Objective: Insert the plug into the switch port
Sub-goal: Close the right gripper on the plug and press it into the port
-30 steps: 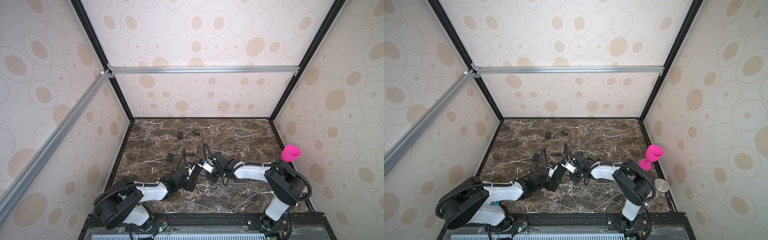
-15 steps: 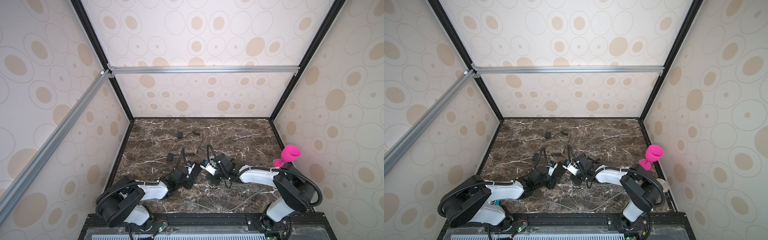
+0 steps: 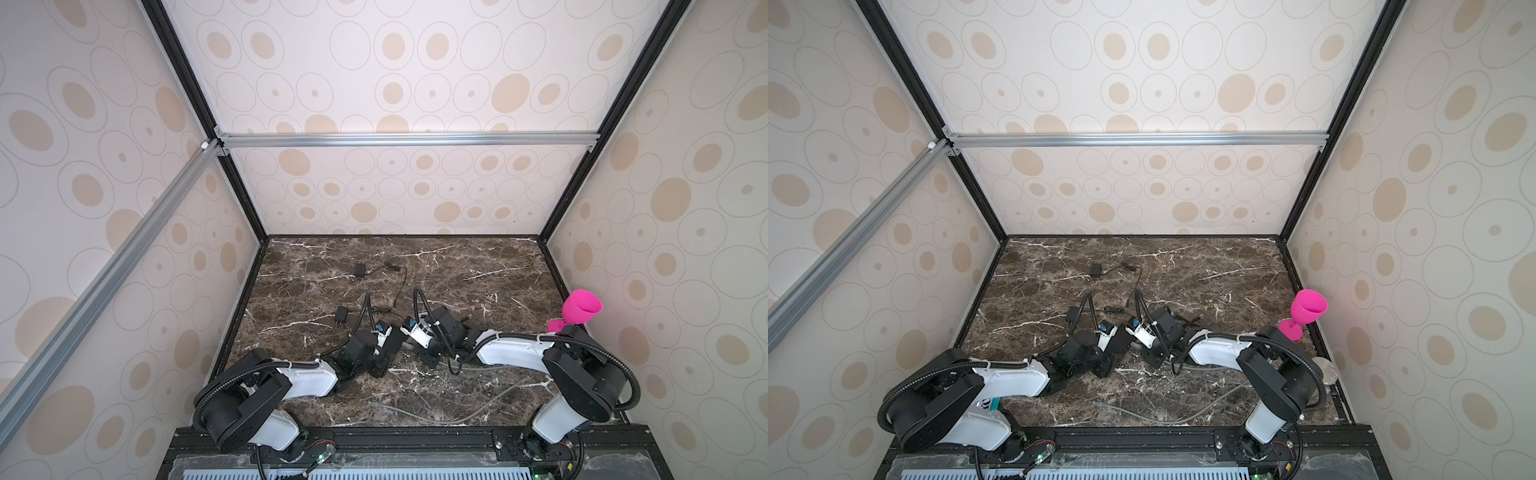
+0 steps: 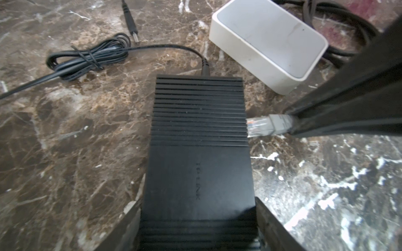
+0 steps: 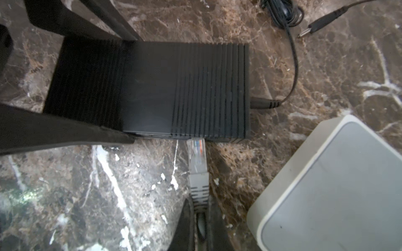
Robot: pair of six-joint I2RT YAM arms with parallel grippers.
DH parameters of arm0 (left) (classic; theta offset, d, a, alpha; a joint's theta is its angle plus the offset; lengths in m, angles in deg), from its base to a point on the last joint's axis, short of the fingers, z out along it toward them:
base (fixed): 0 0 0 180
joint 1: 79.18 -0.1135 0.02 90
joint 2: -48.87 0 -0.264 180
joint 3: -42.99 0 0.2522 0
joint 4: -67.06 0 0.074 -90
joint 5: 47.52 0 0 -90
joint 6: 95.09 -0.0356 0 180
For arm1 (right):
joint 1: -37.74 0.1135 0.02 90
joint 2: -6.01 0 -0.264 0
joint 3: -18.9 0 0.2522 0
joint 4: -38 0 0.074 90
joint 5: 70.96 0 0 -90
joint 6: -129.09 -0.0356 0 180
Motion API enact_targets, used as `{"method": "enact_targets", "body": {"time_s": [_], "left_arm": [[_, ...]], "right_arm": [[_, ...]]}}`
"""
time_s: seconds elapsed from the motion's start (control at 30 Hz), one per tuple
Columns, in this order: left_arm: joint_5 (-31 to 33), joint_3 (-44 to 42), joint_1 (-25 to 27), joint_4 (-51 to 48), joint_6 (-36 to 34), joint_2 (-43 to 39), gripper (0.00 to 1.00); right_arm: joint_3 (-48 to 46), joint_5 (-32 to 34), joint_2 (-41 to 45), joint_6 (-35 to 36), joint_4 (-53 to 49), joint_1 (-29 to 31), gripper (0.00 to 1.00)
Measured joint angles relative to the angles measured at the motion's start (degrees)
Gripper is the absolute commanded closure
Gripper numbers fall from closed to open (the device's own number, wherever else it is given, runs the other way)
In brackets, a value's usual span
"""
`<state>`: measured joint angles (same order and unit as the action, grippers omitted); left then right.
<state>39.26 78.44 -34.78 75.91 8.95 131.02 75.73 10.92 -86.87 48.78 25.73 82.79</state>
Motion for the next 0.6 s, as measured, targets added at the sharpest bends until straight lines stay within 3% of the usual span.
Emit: {"method": "enact_targets", "body": {"time_s": [0.33, 0.6], "left_arm": [[-1.0, 0.0, -0.1, -1.5, 0.1, -0.9, 0.65], [-1.7, 0.0, -0.1, -1.7, 0.1, -0.9, 0.65]], "right_arm": [[0.0, 3.0, 0.2, 0.0, -0.1, 1.6, 1.0], [0.2, 13.7, 1.0, 0.3, -0.5, 8.5, 1.0]]}}
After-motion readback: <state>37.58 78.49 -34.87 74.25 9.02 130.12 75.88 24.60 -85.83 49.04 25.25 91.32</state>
